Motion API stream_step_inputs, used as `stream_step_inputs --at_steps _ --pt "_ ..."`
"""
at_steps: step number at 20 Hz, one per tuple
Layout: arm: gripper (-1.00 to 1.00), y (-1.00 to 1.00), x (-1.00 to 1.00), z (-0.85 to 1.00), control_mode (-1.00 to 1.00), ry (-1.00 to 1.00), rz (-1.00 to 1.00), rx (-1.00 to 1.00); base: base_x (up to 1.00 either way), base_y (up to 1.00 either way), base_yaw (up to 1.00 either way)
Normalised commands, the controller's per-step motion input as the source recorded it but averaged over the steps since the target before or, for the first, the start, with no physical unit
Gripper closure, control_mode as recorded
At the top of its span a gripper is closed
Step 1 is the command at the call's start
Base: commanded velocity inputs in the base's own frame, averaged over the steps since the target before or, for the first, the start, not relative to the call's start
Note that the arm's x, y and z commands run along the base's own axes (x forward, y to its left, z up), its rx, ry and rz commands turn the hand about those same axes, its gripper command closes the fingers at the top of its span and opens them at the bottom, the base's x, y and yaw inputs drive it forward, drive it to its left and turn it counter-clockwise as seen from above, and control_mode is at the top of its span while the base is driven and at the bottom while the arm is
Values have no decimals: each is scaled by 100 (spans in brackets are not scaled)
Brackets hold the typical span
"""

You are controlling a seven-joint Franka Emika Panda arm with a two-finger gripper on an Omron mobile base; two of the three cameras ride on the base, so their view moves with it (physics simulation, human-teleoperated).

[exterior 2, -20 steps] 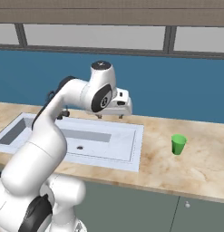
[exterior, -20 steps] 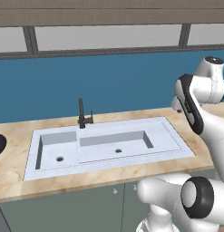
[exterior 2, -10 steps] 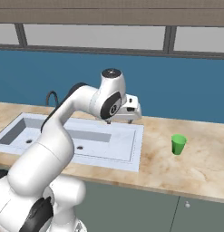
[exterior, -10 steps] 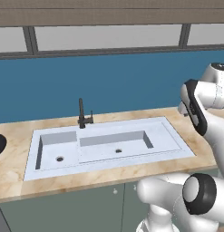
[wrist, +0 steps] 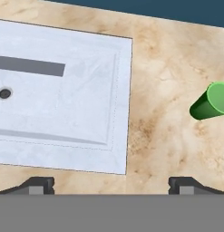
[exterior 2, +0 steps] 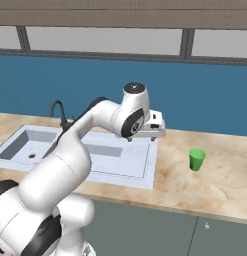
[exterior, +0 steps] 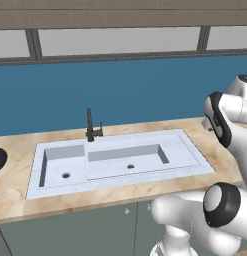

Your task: Place the pan in the left basin and the cup in the right basin of the sink.

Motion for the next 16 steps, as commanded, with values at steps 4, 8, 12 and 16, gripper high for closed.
stream_step_inputs --at_steps 4,8,12,16 --pt "-100 -29 5 -18 -100 0 0 0 0 0 0" --pt "-100 -32 8 -18 -100 0 0 -2 0 0 0" --pt "-100 -34 5 -19 -100 0 0 -3 0 0 0" --pt "-100 -31 7 -18 -100 0 0 -2 0 0 0"
